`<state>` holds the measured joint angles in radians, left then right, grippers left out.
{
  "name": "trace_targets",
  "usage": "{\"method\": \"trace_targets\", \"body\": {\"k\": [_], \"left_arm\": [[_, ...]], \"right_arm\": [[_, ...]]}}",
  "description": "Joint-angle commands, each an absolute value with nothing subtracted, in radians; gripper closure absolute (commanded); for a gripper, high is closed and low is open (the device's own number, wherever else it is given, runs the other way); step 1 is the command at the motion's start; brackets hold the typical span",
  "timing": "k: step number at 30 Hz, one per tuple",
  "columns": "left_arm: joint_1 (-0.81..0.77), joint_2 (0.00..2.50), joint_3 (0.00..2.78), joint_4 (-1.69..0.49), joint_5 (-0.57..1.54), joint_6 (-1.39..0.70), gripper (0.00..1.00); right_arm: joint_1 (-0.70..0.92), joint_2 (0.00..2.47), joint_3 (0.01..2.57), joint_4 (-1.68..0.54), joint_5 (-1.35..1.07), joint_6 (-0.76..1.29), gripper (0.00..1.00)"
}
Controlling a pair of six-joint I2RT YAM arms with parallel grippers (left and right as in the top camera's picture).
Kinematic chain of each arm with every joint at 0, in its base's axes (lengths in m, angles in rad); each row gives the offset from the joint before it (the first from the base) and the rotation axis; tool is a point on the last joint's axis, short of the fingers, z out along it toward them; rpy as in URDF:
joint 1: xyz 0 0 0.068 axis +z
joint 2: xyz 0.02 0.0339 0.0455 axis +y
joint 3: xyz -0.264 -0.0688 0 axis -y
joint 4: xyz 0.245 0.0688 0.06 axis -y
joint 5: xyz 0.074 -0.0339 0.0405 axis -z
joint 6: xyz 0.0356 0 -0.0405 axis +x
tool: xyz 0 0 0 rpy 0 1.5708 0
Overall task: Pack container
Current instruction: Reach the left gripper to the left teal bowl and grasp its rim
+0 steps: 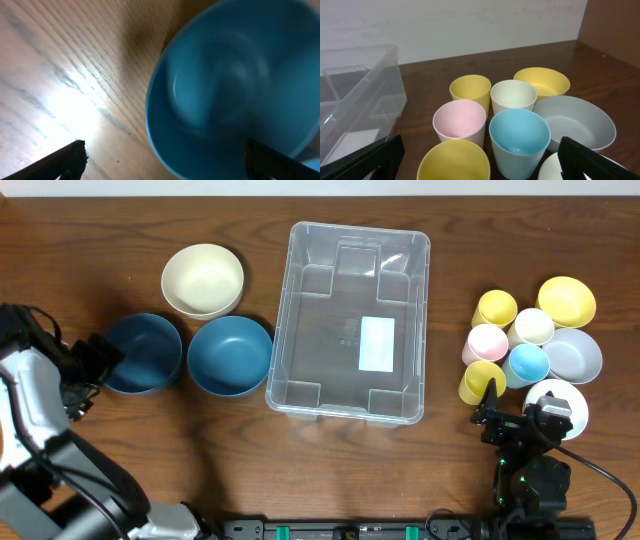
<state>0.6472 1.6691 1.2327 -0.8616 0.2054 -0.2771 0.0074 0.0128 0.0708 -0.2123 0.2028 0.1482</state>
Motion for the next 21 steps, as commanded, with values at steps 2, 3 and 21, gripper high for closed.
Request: {"method": "trace_targets", "body": {"k": [2,3,21], "left_arm": [[0.651,1.742,1.228,-0.849,0.223,-0.244,0.08],[0.651,1.758,1.228,-0.844,0.223,-0.244,0.11],[0.651,1.824,1.195,-0.744,0.145,-0.245,0.43]], "right_arm": [[-0.001,0.011,0.068,-0.214,0.209,0.141,0.01],[-0.001,0.011,0.068,-0.214,0.209,0.141,0.01],[-0.001,0.011,0.068,-0.214,0.209,0.141,0.01]]}}
